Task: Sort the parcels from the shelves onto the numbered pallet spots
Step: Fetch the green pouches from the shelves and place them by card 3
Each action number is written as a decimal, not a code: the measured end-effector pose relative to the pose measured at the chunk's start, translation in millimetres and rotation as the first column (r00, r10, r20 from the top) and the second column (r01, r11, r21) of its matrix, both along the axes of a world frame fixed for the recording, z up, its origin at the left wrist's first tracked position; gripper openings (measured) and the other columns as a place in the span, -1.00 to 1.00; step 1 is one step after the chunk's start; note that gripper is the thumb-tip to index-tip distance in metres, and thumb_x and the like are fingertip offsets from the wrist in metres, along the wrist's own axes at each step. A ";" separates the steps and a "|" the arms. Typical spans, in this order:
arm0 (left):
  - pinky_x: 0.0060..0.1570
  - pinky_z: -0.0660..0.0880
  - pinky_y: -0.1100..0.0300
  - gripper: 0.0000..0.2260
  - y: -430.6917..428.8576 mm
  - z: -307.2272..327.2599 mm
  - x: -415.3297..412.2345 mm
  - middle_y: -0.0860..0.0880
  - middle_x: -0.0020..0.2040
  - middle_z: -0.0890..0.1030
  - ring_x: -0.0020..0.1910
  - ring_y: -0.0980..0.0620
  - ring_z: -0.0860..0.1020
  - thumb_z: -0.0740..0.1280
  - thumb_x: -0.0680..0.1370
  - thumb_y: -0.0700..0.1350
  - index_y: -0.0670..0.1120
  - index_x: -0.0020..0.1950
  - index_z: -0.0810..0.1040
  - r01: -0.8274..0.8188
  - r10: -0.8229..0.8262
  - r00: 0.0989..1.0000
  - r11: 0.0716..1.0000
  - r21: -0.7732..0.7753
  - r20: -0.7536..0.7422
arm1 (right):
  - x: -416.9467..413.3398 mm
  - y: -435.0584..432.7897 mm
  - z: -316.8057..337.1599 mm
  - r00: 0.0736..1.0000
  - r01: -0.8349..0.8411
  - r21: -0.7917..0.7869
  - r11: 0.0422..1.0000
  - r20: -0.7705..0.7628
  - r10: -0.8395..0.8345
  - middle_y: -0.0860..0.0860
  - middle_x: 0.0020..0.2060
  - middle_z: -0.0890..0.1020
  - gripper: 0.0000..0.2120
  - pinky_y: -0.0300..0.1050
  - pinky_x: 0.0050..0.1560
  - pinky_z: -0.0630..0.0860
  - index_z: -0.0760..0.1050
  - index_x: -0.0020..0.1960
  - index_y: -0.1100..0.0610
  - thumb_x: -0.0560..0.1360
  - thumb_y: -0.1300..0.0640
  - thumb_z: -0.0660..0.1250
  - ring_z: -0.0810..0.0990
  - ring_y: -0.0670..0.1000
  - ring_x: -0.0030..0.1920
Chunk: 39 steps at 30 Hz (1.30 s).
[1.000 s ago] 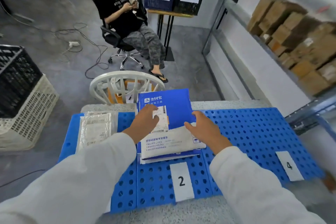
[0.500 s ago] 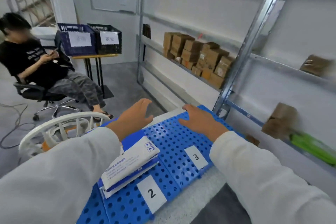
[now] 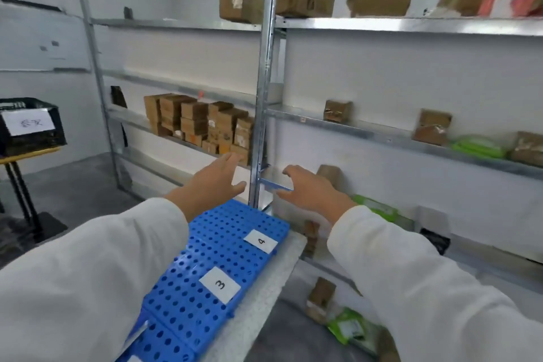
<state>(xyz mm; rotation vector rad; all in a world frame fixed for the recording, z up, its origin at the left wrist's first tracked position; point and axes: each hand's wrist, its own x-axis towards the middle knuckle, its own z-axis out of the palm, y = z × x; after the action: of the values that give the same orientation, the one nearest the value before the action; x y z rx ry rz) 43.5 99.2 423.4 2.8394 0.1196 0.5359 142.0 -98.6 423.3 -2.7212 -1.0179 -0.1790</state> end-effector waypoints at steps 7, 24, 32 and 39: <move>0.29 0.40 0.08 -0.47 -113.3 24.4 66.9 -0.03 0.46 0.32 0.36 -0.03 0.40 0.31 0.57 0.00 -0.08 0.48 0.24 0.130 -0.130 0.992 0.992 0.004 0.006 | 35.8 -104.9 12.0 0.989 0.148 0.041 0.988 -0.019 -0.148 -0.04 0.21 0.51 -0.51 0.01 0.11 0.51 0.35 0.34 -0.02 0.48 -0.20 0.26 0.50 0.07 0.19; 0.32 0.37 0.01 -0.54 -345.6 36.7 185.6 0.00 0.43 0.37 0.37 0.00 0.38 0.26 0.59 0.05 -0.06 0.45 0.33 0.471 -0.473 0.880 0.881 0.036 0.050 | 76.8 -353.2 16.2 0.889 0.458 0.096 0.884 -0.035 -0.457 0.01 0.41 0.38 -0.43 0.03 0.27 0.40 0.25 0.46 0.09 0.56 -0.17 0.23 0.41 0.05 0.35; 0.31 0.37 0.04 -0.56 -387.7 44.9 256.4 -0.07 0.39 0.43 0.34 -0.03 0.42 0.28 0.58 0.03 -0.12 0.41 0.37 0.558 -0.555 0.829 0.829 -0.041 0.069 | 120.6 -388.1 33.4 0.828 0.558 0.138 0.818 -0.032 -0.560 -0.02 0.42 0.38 -0.43 0.03 0.27 0.41 0.25 0.45 0.07 0.55 -0.17 0.24 0.43 0.04 0.34; 0.32 0.37 0.04 -0.55 -400.6 48.7 347.1 -0.04 0.38 0.43 0.34 -0.01 0.41 0.28 0.57 0.04 -0.13 0.41 0.38 0.618 -0.617 0.786 0.785 -0.032 0.034 | 202.4 -396.2 44.1 0.774 0.631 0.099 0.769 -0.023 -0.633 0.00 0.43 0.36 -0.41 0.02 0.26 0.40 0.24 0.46 0.09 0.54 -0.18 0.24 0.42 0.05 0.36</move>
<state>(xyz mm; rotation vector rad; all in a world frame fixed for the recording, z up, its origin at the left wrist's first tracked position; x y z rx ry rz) 390.6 -301.5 472.1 2.6002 -0.7759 0.3996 344.4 -494.8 467.4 -2.8548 -0.0356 -0.3457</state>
